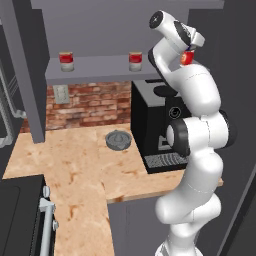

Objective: Stack two cans on top of the other two cans in the cabinet.

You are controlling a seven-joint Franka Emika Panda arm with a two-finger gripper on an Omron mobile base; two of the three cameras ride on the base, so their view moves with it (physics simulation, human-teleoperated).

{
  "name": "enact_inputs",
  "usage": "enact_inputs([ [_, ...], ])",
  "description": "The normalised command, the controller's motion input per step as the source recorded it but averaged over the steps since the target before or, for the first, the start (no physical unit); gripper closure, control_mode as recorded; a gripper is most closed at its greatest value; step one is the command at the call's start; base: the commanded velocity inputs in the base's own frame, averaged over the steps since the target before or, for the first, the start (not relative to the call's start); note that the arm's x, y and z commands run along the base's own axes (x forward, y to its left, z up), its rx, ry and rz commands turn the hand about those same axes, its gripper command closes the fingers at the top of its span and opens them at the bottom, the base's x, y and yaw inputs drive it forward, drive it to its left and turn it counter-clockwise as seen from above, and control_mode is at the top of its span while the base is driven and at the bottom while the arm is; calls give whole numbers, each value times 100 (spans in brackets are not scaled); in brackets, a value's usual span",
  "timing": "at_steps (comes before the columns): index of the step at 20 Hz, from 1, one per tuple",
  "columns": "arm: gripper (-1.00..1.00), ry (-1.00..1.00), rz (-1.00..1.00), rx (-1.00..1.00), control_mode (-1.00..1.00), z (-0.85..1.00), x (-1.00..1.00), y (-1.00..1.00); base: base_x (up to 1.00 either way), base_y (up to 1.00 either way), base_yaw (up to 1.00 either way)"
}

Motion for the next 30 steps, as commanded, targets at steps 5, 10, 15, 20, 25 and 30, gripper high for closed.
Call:
enact_inputs([
  [5, -100, 0, 0, 0, -100, 0, 0, 0, 0, 0, 0],
  [10, -100, 0, 0, 0, -100, 0, 0, 0, 0, 0, 0],
  [15, -100, 0, 0, 0, -100, 0, 0, 0, 0, 0, 0],
  [20, -100, 0, 0, 0, -100, 0, -5, 2, 0, 0, 0],
  [25, -100, 0, 0, 0, -100, 0, -22, 20, 0, 0, 0],
  [30, -100, 0, 1, 0, -100, 0, -30, 34, 0, 0, 0],
])
